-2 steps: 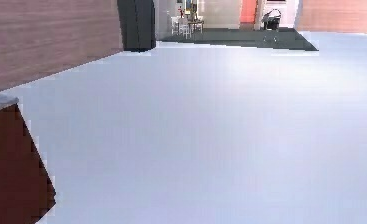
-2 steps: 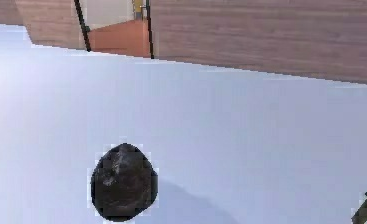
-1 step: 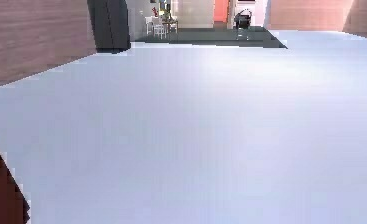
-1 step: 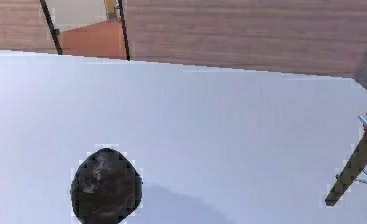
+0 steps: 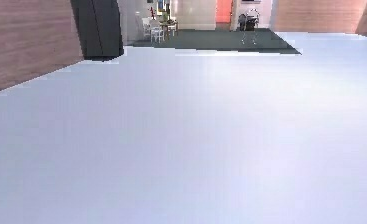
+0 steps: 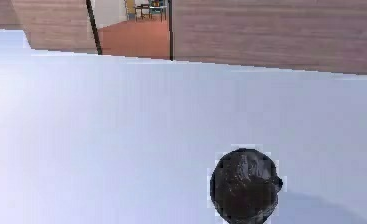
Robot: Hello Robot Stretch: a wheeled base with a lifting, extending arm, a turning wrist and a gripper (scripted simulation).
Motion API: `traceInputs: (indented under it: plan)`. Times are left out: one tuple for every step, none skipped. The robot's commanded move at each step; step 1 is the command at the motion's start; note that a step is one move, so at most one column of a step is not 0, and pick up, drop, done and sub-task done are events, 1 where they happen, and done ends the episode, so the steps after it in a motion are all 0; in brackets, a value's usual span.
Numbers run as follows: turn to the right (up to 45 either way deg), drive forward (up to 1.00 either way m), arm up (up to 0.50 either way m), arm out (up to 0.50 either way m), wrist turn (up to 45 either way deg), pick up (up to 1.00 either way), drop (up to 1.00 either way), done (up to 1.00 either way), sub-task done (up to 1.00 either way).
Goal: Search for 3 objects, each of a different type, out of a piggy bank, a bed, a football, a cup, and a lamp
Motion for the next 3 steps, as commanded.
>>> traceInputs:
  plan:
    - [0.0, 1.0, 0.0, 0.0, 0.0, 0.0, 0.0, 0.0, 0.0]
    - [0.0, 1.0, 0.0, 0.0, 0.0, 0.0, 0.0, 0.0, 0.0]
    - [0.0, 1.0, 0.0, 0.0, 0.0, 0.0, 0.0, 0.0, 0.0]
